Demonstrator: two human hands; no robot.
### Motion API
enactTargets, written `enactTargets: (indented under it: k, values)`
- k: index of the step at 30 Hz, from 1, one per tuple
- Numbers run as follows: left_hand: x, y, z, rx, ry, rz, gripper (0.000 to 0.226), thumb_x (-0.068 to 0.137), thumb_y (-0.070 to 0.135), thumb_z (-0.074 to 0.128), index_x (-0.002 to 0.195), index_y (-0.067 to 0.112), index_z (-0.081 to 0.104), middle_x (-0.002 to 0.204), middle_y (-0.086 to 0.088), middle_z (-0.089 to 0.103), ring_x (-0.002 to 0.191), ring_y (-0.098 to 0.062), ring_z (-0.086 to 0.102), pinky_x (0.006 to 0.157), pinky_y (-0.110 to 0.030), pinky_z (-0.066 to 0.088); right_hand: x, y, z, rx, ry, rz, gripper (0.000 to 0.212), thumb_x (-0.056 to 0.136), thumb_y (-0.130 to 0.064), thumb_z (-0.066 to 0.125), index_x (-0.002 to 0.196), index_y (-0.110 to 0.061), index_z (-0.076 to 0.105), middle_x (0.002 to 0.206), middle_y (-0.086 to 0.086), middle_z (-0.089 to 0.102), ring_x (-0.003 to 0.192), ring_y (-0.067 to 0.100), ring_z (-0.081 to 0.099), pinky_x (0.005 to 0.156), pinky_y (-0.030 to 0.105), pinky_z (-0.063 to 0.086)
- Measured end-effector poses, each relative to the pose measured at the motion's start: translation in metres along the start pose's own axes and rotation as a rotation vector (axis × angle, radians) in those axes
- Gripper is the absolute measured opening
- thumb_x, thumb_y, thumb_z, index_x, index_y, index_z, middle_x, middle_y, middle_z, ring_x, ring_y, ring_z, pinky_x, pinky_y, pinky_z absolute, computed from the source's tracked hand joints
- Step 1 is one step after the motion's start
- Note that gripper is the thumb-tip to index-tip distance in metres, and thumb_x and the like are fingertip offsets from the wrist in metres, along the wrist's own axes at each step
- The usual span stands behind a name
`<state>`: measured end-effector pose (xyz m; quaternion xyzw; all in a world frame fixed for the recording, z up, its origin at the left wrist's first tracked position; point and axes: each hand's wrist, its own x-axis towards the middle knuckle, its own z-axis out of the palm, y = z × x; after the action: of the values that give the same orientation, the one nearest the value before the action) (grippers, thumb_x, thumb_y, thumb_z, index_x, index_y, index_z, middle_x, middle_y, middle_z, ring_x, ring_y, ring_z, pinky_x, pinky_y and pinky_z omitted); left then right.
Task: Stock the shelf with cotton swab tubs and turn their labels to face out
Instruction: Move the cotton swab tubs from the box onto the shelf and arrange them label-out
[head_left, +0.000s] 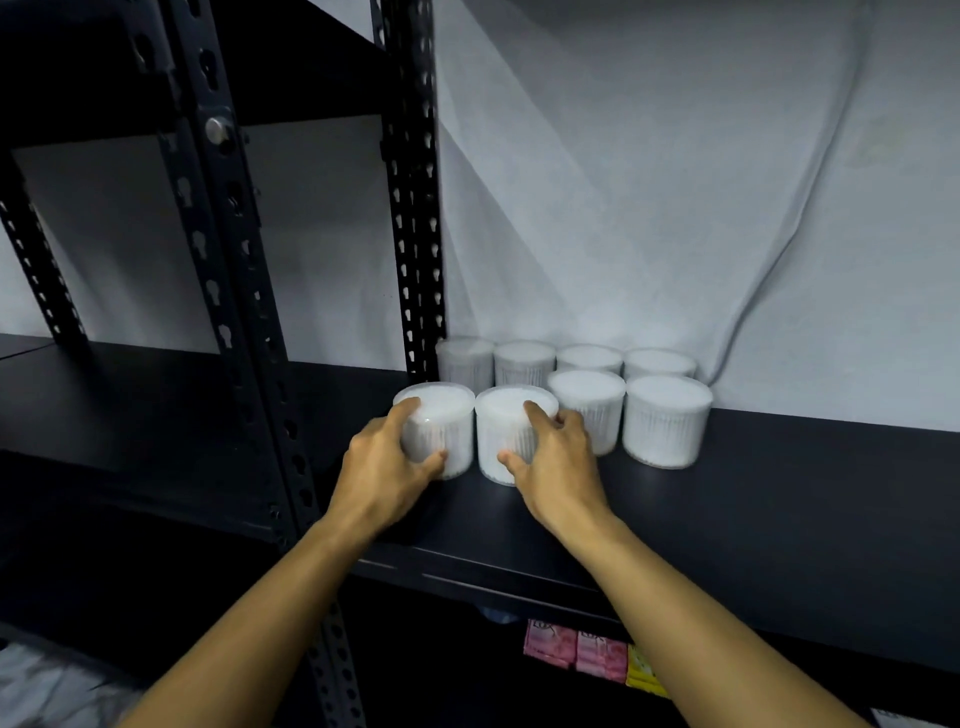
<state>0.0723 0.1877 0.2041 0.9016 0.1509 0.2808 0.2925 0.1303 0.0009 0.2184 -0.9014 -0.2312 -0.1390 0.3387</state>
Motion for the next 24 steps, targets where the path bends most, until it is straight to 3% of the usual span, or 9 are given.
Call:
enactTargets:
  k: [5, 11, 24]
  values:
    - [0.021, -0.008, 0.006, -0.021, 0.016, -0.001, 0.074, 0.08, 0.037, 0.075, 0.144, 0.025, 0.04, 0.129, -0.01, 0.055, 0.114, -0.025, 0.057, 0.097, -0.039, 0.05, 0.016, -0.009, 0.024, 0.012, 0.049, 0.049, 0.066, 0.091, -0.024, 0.06, 0.147, -0.019, 0.025, 0.145, 0.018, 0.027, 0.131, 0.03, 0.036, 0.103, 0.035, 0.04]
    - [0.039, -0.011, 0.012, -0.012, 0.012, -0.007, 0.074, 0.082, 0.037, 0.074, 0.146, 0.024, 0.039, 0.135, -0.011, 0.051, 0.119, -0.028, 0.054, 0.1, -0.039, 0.047, 0.034, -0.017, 0.037, -0.261, 0.115, 0.007, 0.05, 0.094, -0.027, 0.055, 0.138, -0.014, 0.035, 0.126, 0.022, 0.036, 0.105, 0.028, 0.051, 0.08, 0.031, 0.049]
    - [0.061, -0.012, 0.022, -0.015, -0.006, 0.001, 0.075, 0.083, 0.037, 0.074, 0.147, 0.024, 0.038, 0.135, -0.01, 0.051, 0.121, -0.026, 0.053, 0.101, -0.037, 0.046, 0.052, -0.019, 0.057, -0.269, 0.177, 0.105, 0.049, 0.092, -0.013, 0.053, 0.136, -0.012, 0.032, 0.122, 0.02, 0.042, 0.102, 0.027, 0.048, 0.07, 0.03, 0.046]
